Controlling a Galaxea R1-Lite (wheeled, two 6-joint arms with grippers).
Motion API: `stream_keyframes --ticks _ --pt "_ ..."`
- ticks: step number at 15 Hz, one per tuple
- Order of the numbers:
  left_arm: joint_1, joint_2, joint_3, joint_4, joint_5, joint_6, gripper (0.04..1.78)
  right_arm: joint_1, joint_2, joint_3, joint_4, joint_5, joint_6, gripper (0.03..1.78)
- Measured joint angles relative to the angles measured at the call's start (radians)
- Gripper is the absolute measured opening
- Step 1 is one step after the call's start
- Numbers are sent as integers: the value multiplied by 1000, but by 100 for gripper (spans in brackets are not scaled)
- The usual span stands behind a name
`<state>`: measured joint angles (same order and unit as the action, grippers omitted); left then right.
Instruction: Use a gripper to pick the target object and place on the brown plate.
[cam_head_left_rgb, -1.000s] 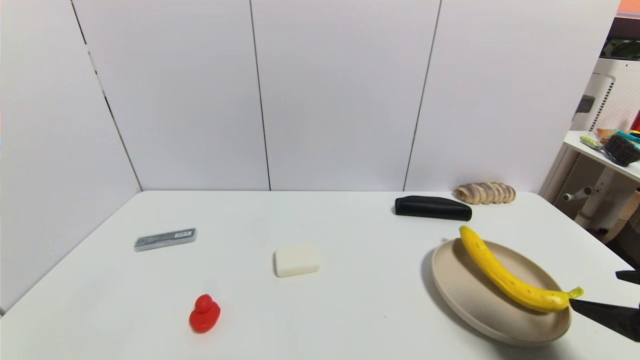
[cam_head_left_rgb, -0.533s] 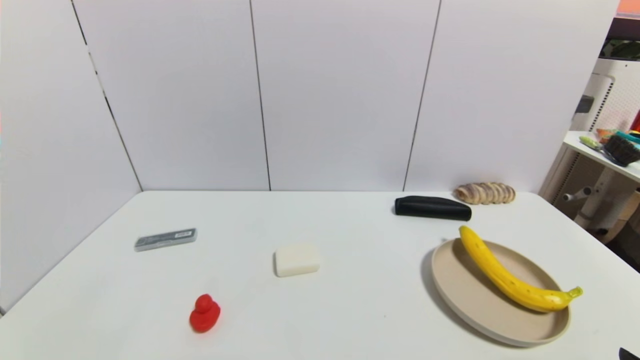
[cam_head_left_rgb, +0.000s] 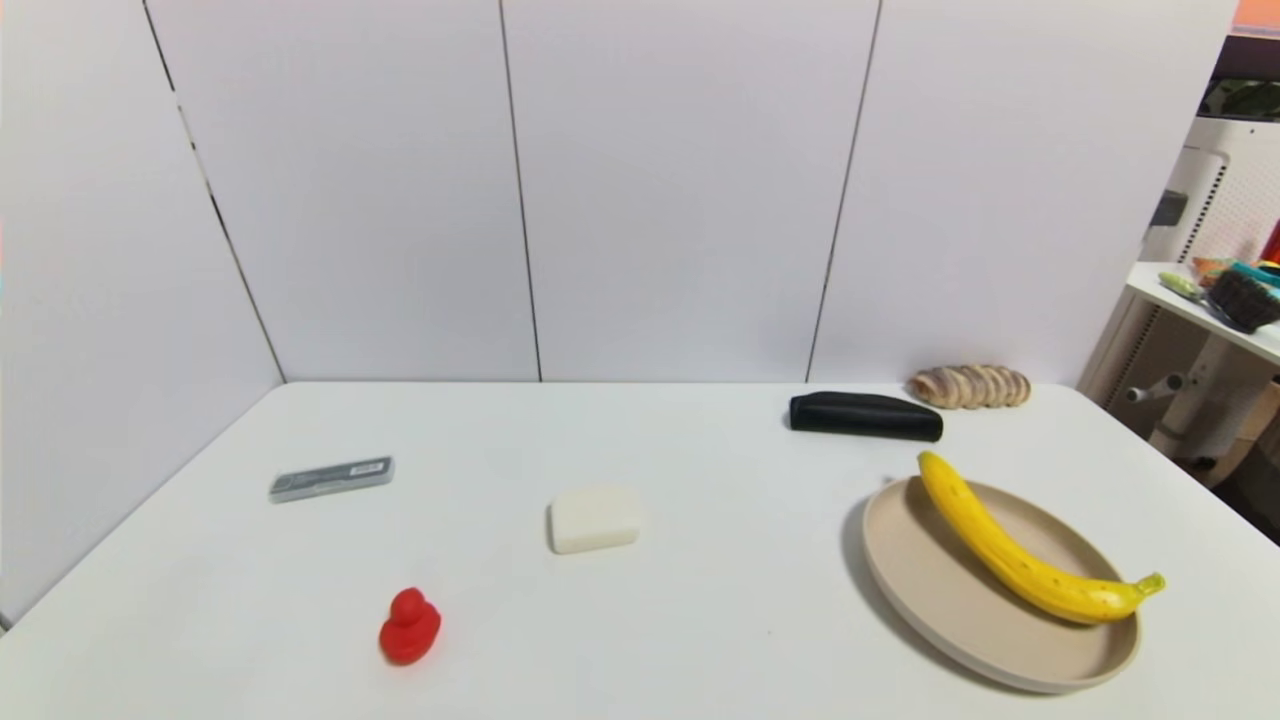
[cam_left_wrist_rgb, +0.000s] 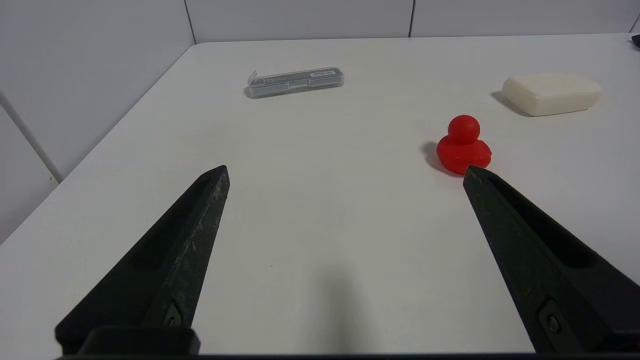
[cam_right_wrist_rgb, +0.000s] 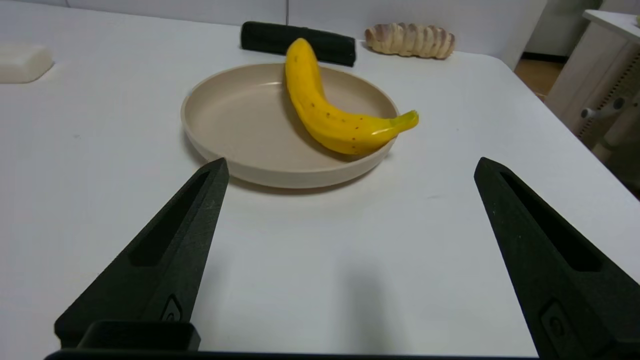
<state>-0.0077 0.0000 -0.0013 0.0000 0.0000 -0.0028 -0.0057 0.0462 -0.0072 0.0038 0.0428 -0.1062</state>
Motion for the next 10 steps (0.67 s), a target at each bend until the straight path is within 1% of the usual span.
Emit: stream_keyframes --ticks 2,5,7,10 --pt "0 0 0 0 0 0 169 2 -29 4 -1 -1 12 169" --pt "0 0 0 0 0 0 169 3 -46 6 -4 -10 58 169" --pt "0 0 0 0 0 0 169 3 -48 6 -3 -14 62 169" --pt "0 0 0 0 0 0 169 3 -48 6 -3 -9 49 169"
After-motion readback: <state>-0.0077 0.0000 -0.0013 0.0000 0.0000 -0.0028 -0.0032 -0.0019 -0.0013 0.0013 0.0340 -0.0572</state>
